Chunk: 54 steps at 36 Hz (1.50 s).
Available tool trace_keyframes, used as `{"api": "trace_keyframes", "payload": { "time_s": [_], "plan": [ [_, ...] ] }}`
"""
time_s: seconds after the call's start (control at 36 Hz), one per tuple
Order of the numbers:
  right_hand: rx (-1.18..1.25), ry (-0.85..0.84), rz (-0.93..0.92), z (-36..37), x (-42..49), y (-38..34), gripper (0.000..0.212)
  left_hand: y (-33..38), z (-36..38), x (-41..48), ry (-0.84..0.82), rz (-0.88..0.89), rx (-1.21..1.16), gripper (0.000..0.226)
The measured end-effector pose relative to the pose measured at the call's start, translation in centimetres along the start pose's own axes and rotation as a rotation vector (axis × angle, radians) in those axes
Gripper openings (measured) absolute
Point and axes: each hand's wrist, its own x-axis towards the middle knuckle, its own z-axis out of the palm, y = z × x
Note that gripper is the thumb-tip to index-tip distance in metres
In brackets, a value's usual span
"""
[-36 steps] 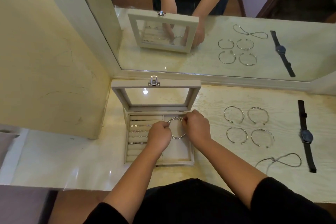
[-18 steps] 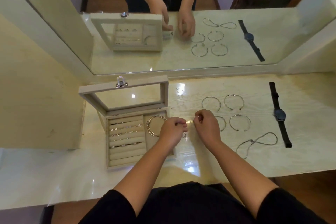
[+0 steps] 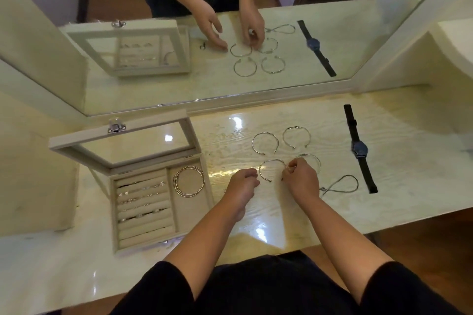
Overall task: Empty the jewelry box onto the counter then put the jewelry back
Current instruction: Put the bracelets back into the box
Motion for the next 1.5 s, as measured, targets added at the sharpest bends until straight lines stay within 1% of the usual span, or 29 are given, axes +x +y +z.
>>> {"api": "trace_keyframes", "payload": {
  "time_s": [0.08, 0.17, 0.33, 0.42, 0.58, 0.72, 0.83, 0.92, 1.08, 1.14, 1.28, 1.44, 1.5],
  "plan": [
    [-0.027, -0.02, -0.008, 0.0, 0.3, 0.1, 0.02, 0.1, 0.2, 0.0, -0.001, -0.001, -0.031, 0.019],
    [-0.075, -0.03, -0.001, 0.0, 0.7, 0.0, 0.018, 0.1, 0.4, 0.2, 0.001, 0.001, -0.054, 0.024],
    [-0.133, -0.066, 0.045, -0.1, 1.4, -0.4, 0.012, 0.3, 0.8, 0.4, 0.011, -0.006, -0.063, 0.023],
    [-0.133, -0.079, 0.048, -0.1, 1.6, -0.6, 0.015, 0.5, 0.9, 0.4, 0.002, -0.004, -0.061, 0.029],
    [-0.1, -0.089, 0.027, -0.3, 1.6, -0.4, 0.011, 0.6, 0.8, 0.4, -0.017, -0.03, -0.119, 0.028],
    [-0.087, -0.072, 0.013, -0.5, 1.4, -0.7, 0.017, 0.5, 0.7, 0.3, -0.018, -0.033, -0.16, 0.02],
    [-0.044, -0.052, -0.017, -0.3, 0.8, -1.2, 0.016, 0.6, 0.2, 0.0, -0.002, 0.007, -0.185, 0.016],
    [-0.006, -0.06, -0.048, -0.1, 0.2, -1.9, 0.012, 0.6, -0.5, -0.3, 0.04, 0.043, -0.192, 0.014],
    [0.051, -0.089, -0.121, 0.8, -1.1, -3.9, 0.015, 0.5, -2.8, -1.2, 0.122, 0.132, -0.227, 0.022],
    [0.053, -0.095, -0.138, 1.4, -1.7, -4.6, 0.014, 0.2, -3.9, -1.7, 0.142, 0.155, -0.232, 0.021],
    [0.051, -0.131, -0.198, 3.2, -3.4, -6.4, 0.004, -0.6, -6.8, -3.0, 0.197, 0.203, -0.27, 0.023],
    [0.02, -0.197, -0.25, 5.5, -5.3, -8.3, 0.002, -1.8, -9.9, -3.8, 0.289, 0.229, -0.238, 0.018],
    [0.006, -0.213, -0.268, 6.2, -5.8, -8.7, 0.003, -2.1, -10.7, -3.8, 0.328, 0.235, -0.211, 0.022]
  ]
}}
